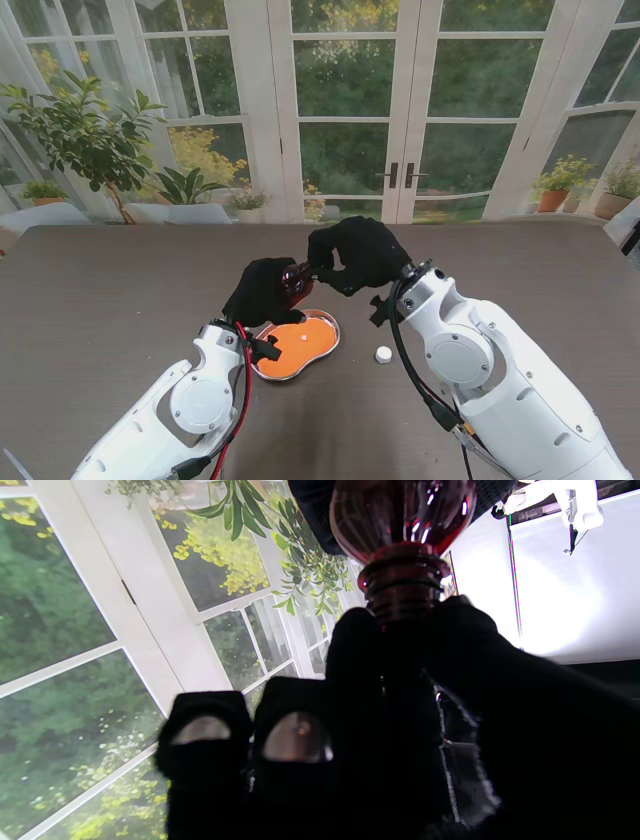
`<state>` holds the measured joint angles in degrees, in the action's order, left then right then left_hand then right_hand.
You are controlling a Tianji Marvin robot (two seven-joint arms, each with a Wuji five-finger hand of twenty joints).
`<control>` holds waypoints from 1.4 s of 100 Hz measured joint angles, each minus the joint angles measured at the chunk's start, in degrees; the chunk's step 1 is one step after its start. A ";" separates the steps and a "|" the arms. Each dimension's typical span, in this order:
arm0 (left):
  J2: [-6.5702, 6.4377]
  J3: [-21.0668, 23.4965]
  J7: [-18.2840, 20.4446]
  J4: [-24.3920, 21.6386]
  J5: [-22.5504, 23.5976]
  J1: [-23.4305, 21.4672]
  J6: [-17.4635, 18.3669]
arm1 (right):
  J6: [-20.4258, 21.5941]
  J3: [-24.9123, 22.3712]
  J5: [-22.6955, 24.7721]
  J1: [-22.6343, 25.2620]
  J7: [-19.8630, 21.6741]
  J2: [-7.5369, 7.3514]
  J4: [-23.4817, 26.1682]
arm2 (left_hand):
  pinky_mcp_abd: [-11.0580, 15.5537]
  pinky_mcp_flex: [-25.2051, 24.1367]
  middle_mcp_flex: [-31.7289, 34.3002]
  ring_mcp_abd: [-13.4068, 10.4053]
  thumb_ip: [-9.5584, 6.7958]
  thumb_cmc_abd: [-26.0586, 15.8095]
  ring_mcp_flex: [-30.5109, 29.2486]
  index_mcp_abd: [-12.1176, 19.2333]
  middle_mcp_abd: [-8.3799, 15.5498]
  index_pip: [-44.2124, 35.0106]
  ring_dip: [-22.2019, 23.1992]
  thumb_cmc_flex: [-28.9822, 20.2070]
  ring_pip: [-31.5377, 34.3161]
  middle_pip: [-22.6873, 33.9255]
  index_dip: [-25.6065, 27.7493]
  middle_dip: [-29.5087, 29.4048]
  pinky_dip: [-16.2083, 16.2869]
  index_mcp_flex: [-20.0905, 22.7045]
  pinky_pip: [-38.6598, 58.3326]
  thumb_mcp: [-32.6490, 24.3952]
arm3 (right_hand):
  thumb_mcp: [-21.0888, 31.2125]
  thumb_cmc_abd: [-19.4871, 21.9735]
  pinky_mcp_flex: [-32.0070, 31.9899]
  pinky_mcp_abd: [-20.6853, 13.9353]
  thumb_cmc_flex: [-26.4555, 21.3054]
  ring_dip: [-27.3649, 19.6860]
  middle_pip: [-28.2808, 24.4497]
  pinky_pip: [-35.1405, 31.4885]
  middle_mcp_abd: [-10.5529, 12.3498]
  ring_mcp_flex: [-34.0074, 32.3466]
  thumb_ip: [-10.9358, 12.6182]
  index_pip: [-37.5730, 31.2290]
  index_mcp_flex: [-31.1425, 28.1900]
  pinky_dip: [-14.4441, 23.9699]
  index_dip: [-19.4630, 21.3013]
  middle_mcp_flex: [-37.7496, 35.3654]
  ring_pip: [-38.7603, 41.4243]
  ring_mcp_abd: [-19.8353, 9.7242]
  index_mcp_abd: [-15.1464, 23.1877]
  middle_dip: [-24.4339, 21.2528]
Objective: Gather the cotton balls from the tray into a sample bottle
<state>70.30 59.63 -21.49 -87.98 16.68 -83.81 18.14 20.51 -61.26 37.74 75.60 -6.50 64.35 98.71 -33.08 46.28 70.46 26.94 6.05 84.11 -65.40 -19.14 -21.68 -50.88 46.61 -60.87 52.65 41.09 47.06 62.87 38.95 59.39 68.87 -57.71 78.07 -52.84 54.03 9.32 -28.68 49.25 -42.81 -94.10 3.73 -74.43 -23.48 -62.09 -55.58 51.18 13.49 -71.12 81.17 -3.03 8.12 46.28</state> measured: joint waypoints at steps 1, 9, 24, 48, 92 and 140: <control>0.00 0.01 0.01 -0.01 0.00 -0.01 -0.01 | 0.00 -0.01 0.01 0.01 -0.02 0.00 0.00 | 0.00 0.00 0.00 0.00 0.00 0.00 0.00 0.00 0.00 0.00 0.00 0.00 0.00 0.00 -0.01 0.00 0.00 0.00 0.00 0.00 | 0.00 -0.33 -0.01 0.00 -0.04 -0.16 0.04 0.00 0.00 0.00 0.00 0.16 0.00 0.00 0.00 0.01 -0.11 -0.01 0.18 0.00; 0.00 0.11 0.10 -0.09 0.00 -0.08 -0.08 | 0.02 -0.13 0.07 0.04 -0.17 0.00 0.02 | -0.01 0.02 0.00 0.00 0.00 0.00 0.00 -0.01 0.00 0.00 0.00 0.00 0.00 0.00 -0.08 0.00 0.00 0.00 0.00 0.00 | 0.47 -4.11 -0.54 -0.02 -2.12 -0.34 0.72 0.08 -0.01 0.00 0.00 0.42 0.82 0.00 0.00 1.45 -0.81 -0.46 1.77 0.00; -0.01 0.17 0.11 -0.23 0.02 -0.15 -0.09 | 0.38 -0.45 0.67 0.04 -0.18 -0.02 0.02 | -0.01 0.02 0.00 0.00 0.00 0.00 -0.01 -0.01 0.00 0.00 0.00 0.00 0.00 0.00 -0.09 0.00 0.00 0.00 0.00 0.00 | 1.25 -8.58 -0.71 -0.11 -5.94 -0.92 2.20 0.18 -0.07 0.00 0.00 1.31 2.13 0.00 0.00 2.76 -2.05 -0.68 3.27 -0.07; -0.02 0.19 0.15 -0.41 0.03 -0.18 -0.08 | 0.63 -0.60 1.87 -0.04 -1.16 -0.05 -0.08 | -0.01 0.03 0.00 0.00 0.00 0.00 0.00 -0.01 0.00 0.00 0.00 0.00 0.00 0.00 -0.10 0.00 -0.01 0.00 0.00 0.00 | 1.58 -10.80 -0.83 -0.16 -5.79 -0.96 2.95 0.19 -0.11 0.00 0.02 2.54 2.13 0.00 0.00 3.34 -2.22 -0.85 3.52 -0.39; -0.02 0.21 0.19 -0.52 0.02 -0.22 -0.05 | -0.12 0.19 3.79 -0.40 -4.44 0.38 -0.82 | -0.01 0.03 0.00 0.00 0.00 0.00 -0.01 -0.01 0.00 0.00 0.00 0.00 0.00 0.00 -0.10 0.00 -0.01 0.00 0.00 -0.01 | 1.31 -15.08 -0.04 -0.17 -0.60 -0.97 -3.07 0.19 0.04 0.00 -0.70 -4.99 0.64 0.00 2.82 1.28 -1.18 -0.92 4.85 1.68; -0.03 0.33 0.30 -0.71 0.01 -0.36 -0.22 | 0.07 -1.51 3.42 0.03 -3.93 0.46 -0.56 | -0.02 0.03 0.00 0.00 0.00 0.00 -0.01 -0.01 0.00 0.00 0.00 0.01 0.00 0.00 -0.10 0.00 -0.01 0.00 0.00 -0.01 | 1.30 -15.15 -0.33 -0.17 7.87 -0.97 -2.31 0.20 0.13 0.00 1.93 10.39 0.71 0.00 7.50 1.34 -0.87 -1.07 0.01 -0.08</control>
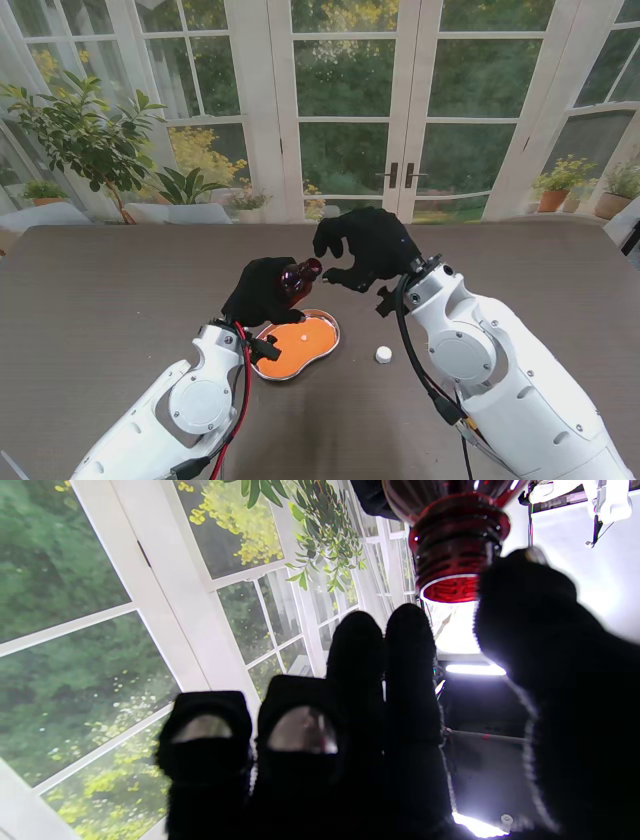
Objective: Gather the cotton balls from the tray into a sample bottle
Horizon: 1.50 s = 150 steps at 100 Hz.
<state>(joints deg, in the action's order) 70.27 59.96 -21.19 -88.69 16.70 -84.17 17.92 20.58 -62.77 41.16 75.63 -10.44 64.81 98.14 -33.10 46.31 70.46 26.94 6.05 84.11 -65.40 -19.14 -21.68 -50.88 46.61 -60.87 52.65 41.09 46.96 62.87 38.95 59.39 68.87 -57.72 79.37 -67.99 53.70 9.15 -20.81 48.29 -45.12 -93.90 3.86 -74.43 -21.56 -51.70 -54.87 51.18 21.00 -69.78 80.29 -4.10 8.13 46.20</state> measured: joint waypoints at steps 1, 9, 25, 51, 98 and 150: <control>0.00 0.00 0.00 0.00 0.00 0.00 0.00 | 0.00 -0.03 -0.02 0.01 0.03 -0.01 0.01 | 0.00 0.00 0.00 0.00 0.00 0.00 0.00 0.00 0.00 0.00 0.00 0.00 0.00 0.00 0.00 0.00 0.00 0.00 0.00 0.00 | 0.00 0.02 -0.07 0.00 0.41 0.00 0.01 0.00 0.00 0.00 0.01 0.00 0.00 0.00 0.24 0.00 0.00 0.00 -0.03 -0.10; 0.00 -0.01 0.02 -0.01 0.00 0.01 0.00 | 0.02 -0.29 -0.29 0.14 0.24 -0.06 0.14 | 0.00 0.00 0.00 0.00 0.00 0.00 0.00 0.00 0.00 0.00 0.00 0.00 0.00 0.00 0.00 0.00 0.00 0.00 0.00 0.00 | 0.00 0.12 -0.21 0.00 1.32 0.00 0.08 0.00 0.00 0.00 2.29 1.87 0.00 0.00 3.12 0.02 0.00 0.00 -0.31 -0.56; -0.01 0.04 0.15 -0.18 0.02 -0.03 -0.19 | -0.11 -0.81 -0.69 0.41 0.56 -0.10 0.47 | 0.00 0.00 0.00 0.00 0.00 0.00 0.00 0.00 0.00 0.00 0.00 0.00 0.00 0.00 0.00 0.00 0.00 0.00 0.00 0.00 | -0.09 4.90 -0.86 0.00 5.13 0.00 0.77 0.06 -0.16 0.00 5.92 4.96 1.18 0.00 3.83 0.74 -0.84 0.00 -0.49 -2.00; -0.19 2.31 0.75 -1.92 1.24 -1.86 -0.42 | -4.90 -0.28 -1.31 -0.22 -1.92 0.22 -0.60 | 0.00 0.00 0.00 0.00 0.00 0.00 0.00 0.00 0.00 0.00 0.00 0.00 0.00 0.00 0.00 0.00 0.00 0.00 0.00 0.00 | -3.57 16.94 -1.60 0.00 9.12 -0.70 1.35 0.88 -1.06 0.00 6.65 8.60 3.44 0.00 3.84 1.61 -2.78 0.63 -1.48 -3.12; -0.85 5.65 0.37 -4.33 2.93 -5.28 -0.74 | -10.69 11.52 4.01 -8.68 -4.04 0.27 -14.41 | 0.00 0.00 0.00 0.00 0.00 0.00 0.00 0.00 0.00 0.00 0.00 0.00 0.00 0.00 0.00 0.00 0.00 0.00 0.00 0.00 | -3.62 12.05 -0.69 0.00 3.28 -0.71 0.46 0.90 -1.40 0.00 3.27 3.59 0.97 0.00 -1.54 1.31 -2.38 0.85 -2.16 -3.01; -1.08 6.35 0.12 -4.86 3.68 -6.16 -1.26 | -9.58 27.17 4.48 -17.59 -9.27 2.54 -30.77 | 0.00 0.00 0.00 0.00 0.00 0.00 0.00 0.00 0.00 0.00 0.00 0.00 0.00 0.00 0.00 0.00 0.00 0.00 0.00 0.00 | -2.59 5.25 1.85 0.00 3.28 1.40 -3.72 0.90 0.00 0.00 6.29 10.92 -0.67 -0.02 1.78 -3.04 2.95 0.66 -0.14 1.80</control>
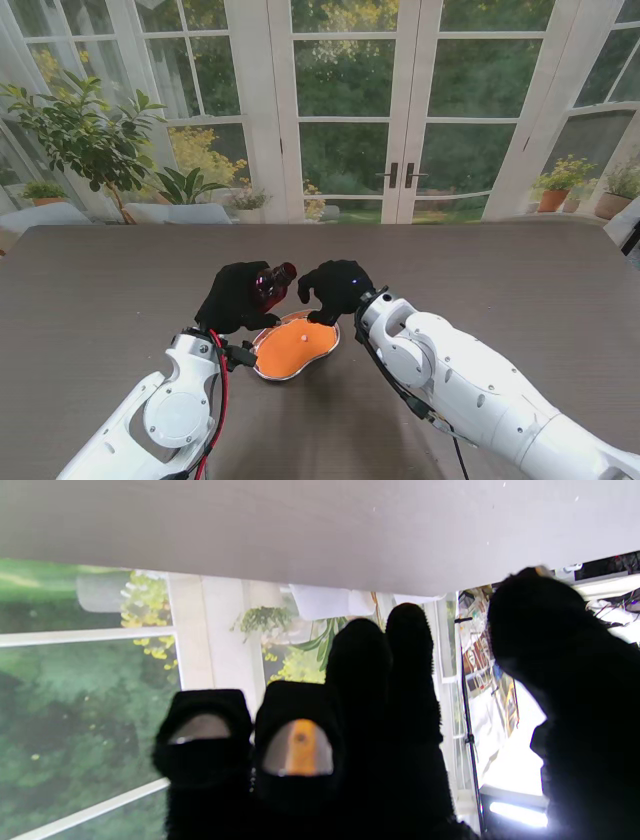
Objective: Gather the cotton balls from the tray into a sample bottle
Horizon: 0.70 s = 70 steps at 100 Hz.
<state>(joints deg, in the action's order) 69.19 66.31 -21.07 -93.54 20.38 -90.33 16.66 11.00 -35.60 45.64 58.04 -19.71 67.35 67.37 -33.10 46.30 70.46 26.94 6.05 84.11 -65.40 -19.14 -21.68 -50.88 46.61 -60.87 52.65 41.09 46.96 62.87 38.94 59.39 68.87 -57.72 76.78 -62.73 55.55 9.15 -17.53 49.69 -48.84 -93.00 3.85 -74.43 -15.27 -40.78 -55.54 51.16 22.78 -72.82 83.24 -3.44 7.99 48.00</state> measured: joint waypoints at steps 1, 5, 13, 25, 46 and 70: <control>0.00 0.01 0.00 -0.02 0.01 -0.02 -0.01 | 0.02 0.29 -0.05 -0.15 -0.08 0.07 -0.28 | 0.00 0.00 0.00 0.00 0.00 0.00 0.00 0.00 0.00 0.00 0.00 0.00 0.00 0.00 0.00 0.00 0.00 0.00 0.00 0.00 | 0.00 0.00 0.00 0.00 0.00 0.07 -0.32 0.00 0.09 0.00 0.00 0.00 0.00 0.00 0.00 -0.50 0.01 0.00 0.06 0.03; -0.01 0.05 0.00 -0.09 0.04 -0.08 -0.04 | 0.15 1.41 -0.26 -0.76 -0.45 0.38 -1.42 | 0.00 0.00 0.00 0.00 0.00 0.00 0.00 0.00 0.00 0.00 0.00 0.00 0.00 0.00 0.00 0.00 0.00 0.00 0.00 0.00 | 0.00 -0.01 0.01 0.00 0.00 0.25 -0.63 0.00 0.14 0.00 0.00 0.00 0.00 0.00 0.00 -0.62 0.07 0.00 0.26 0.24; -0.03 0.08 -0.01 -0.13 0.05 -0.16 -0.08 | 0.38 3.62 -0.75 -1.95 -2.08 1.20 -4.01 | 0.00 0.00 0.00 0.00 0.00 0.00 0.00 0.00 0.00 0.00 0.00 0.00 0.00 0.00 0.00 0.00 0.00 0.00 0.00 0.00 | 0.00 -0.24 0.14 0.00 0.00 0.81 -1.24 0.00 0.50 -0.40 0.00 0.00 -1.36 0.00 0.00 -2.12 0.95 0.00 0.69 0.57; -0.06 0.08 0.08 -0.16 0.00 -0.18 -0.10 | 0.70 6.55 -1.46 -3.51 -3.91 2.54 -7.64 | 0.00 0.00 0.00 0.00 0.00 0.00 0.00 0.00 0.00 0.00 0.00 0.00 0.00 0.00 0.00 0.00 0.00 0.00 0.00 0.00 | 0.00 -0.85 0.80 0.00 0.00 1.40 -1.50 0.00 0.72 -0.47 0.00 -0.15 -2.37 0.00 -0.60 -3.23 2.22 0.11 0.78 0.62; -0.09 0.07 0.19 -0.19 -0.12 -0.21 -0.23 | 1.66 10.39 -2.23 -5.57 -4.20 4.14 -11.56 | 0.00 0.00 0.00 0.00 0.00 0.00 0.00 0.00 0.00 0.00 0.00 0.00 0.00 0.00 0.00 0.00 0.00 0.00 0.00 0.00 | 0.00 -0.87 1.02 0.03 0.00 1.75 -1.55 -0.01 0.93 -0.48 -0.56 -0.78 -2.41 -0.02 -3.44 -3.88 3.04 0.13 1.05 1.19; -0.12 0.06 0.38 -0.27 -0.24 -0.31 -0.45 | 2.58 14.48 -3.41 -8.06 -5.54 6.42 -17.77 | 0.00 0.00 0.01 0.00 0.00 0.00 0.00 0.00 0.00 0.00 0.00 0.00 0.00 0.00 0.00 0.00 0.00 0.00 0.00 0.00 | 0.00 -0.87 1.56 0.24 0.00 2.05 -1.57 -0.27 1.00 -0.48 -2.51 -2.01 -3.12 -0.02 -6.42 -3.97 3.62 0.26 1.51 1.23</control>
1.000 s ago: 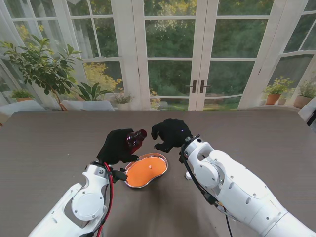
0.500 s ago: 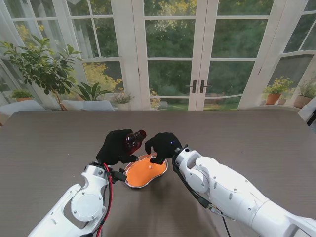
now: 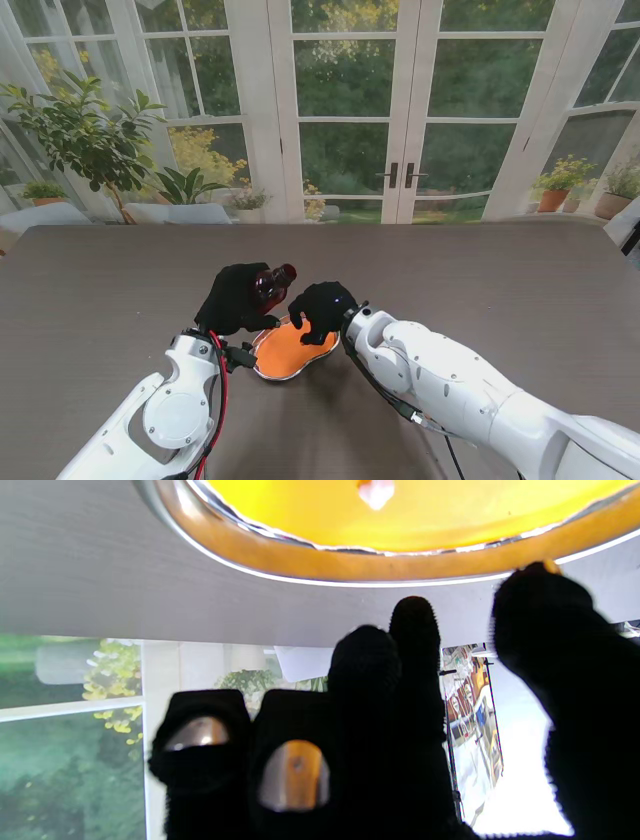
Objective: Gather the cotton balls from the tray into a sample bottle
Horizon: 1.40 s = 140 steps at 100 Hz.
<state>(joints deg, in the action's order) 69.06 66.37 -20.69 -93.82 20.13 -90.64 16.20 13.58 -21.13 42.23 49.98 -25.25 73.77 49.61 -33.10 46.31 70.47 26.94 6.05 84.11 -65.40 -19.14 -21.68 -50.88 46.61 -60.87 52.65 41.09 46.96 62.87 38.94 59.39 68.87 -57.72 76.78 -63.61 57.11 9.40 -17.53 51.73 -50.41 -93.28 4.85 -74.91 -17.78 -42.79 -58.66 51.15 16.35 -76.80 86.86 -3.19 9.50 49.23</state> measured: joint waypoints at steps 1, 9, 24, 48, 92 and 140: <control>0.00 0.00 0.01 0.00 -0.01 0.00 -0.02 | 0.03 0.13 -0.04 -0.07 -0.05 0.10 -0.24 | 0.00 0.00 0.00 0.00 0.00 0.00 0.00 0.00 0.00 0.00 0.00 0.00 0.00 0.00 0.00 0.00 0.00 0.00 0.00 0.00 | 0.00 0.00 0.00 0.05 0.00 0.00 0.00 0.00 0.00 0.00 -0.07 0.00 0.00 0.00 -0.03 0.00 0.01 0.00 0.00 0.00; -0.01 0.00 0.07 -0.03 -0.09 -0.03 -0.20 | 0.33 1.06 -0.52 -0.65 -0.58 0.97 -2.38 | 0.00 0.00 0.00 0.00 0.00 0.00 -0.01 0.00 0.00 0.00 0.00 0.00 0.00 0.00 0.00 0.00 0.00 0.00 0.00 0.00 | 0.00 0.00 0.10 0.17 0.00 0.03 -0.32 -0.04 0.00 0.00 -0.44 0.00 0.00 0.00 -0.60 -0.04 0.43 0.04 0.00 0.29; -0.02 -0.08 0.26 -0.06 -0.33 -0.03 -0.50 | 0.92 3.00 -1.03 -1.75 -2.06 2.50 -6.14 | 0.00 0.00 0.00 0.00 0.00 0.00 -0.01 0.00 0.00 0.00 0.00 0.00 0.00 0.00 0.00 0.00 0.00 0.00 0.00 0.00 | 0.00 0.01 0.75 0.21 0.00 0.58 -0.71 -0.04 0.04 0.00 -0.46 0.00 0.00 -0.01 -1.47 -0.54 0.83 0.14 0.01 0.38; -0.04 -0.20 0.55 -0.08 -0.60 -0.02 -0.91 | 2.06 5.37 -2.27 -3.03 -5.41 5.37 -11.90 | 0.00 0.00 0.00 0.00 0.00 0.00 -0.01 0.00 0.00 0.00 0.00 0.01 0.00 0.00 0.00 0.00 0.00 0.00 0.00 0.00 | 0.00 0.00 1.57 0.26 -2.85 1.26 -2.95 -0.05 0.10 0.00 -2.26 -2.41 0.01 -0.02 -5.11 -0.59 1.96 0.17 0.06 0.34; -0.07 -0.34 0.70 -0.20 -0.75 -0.07 -1.35 | 2.46 9.06 -2.84 -5.20 -7.94 9.00 -18.26 | 0.00 0.00 0.00 0.00 0.00 0.00 -0.01 0.00 0.00 0.00 0.00 0.01 0.00 0.00 0.00 0.00 0.00 0.00 0.00 0.00 | 0.01 -0.66 2.66 0.31 -0.93 2.48 -7.67 -0.26 0.51 0.00 -1.47 -2.51 -1.04 -0.03 -6.97 -0.65 3.66 0.18 0.25 -0.64; -0.08 -0.71 0.87 -0.04 -0.94 0.10 -1.37 | 1.50 10.41 -2.58 -5.79 -7.42 9.36 -19.13 | 0.00 0.00 0.00 0.00 0.00 0.00 -0.01 0.00 0.00 0.00 0.00 0.01 0.00 0.00 0.00 0.00 0.00 0.00 0.00 0.00 | 0.05 -2.73 5.38 0.34 -2.58 4.24 -12.80 -1.43 1.10 -0.01 -3.44 -4.11 -2.52 -0.04 -7.33 -1.17 6.22 0.18 0.22 -0.64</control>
<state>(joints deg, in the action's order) 68.99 65.66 -19.82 -93.85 19.19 -90.54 14.83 15.08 -10.72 39.65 44.19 -32.68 83.14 30.47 -33.10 46.30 70.47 26.94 6.05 84.11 -65.41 -19.14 -21.68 -50.88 46.61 -60.86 52.65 41.09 46.96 62.87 38.94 59.39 68.87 -57.72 76.83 -66.34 62.49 9.74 -20.12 55.97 -63.21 -94.71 5.95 -74.92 -21.22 -46.90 -61.17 51.11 9.02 -77.96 93.08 -3.01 9.71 48.59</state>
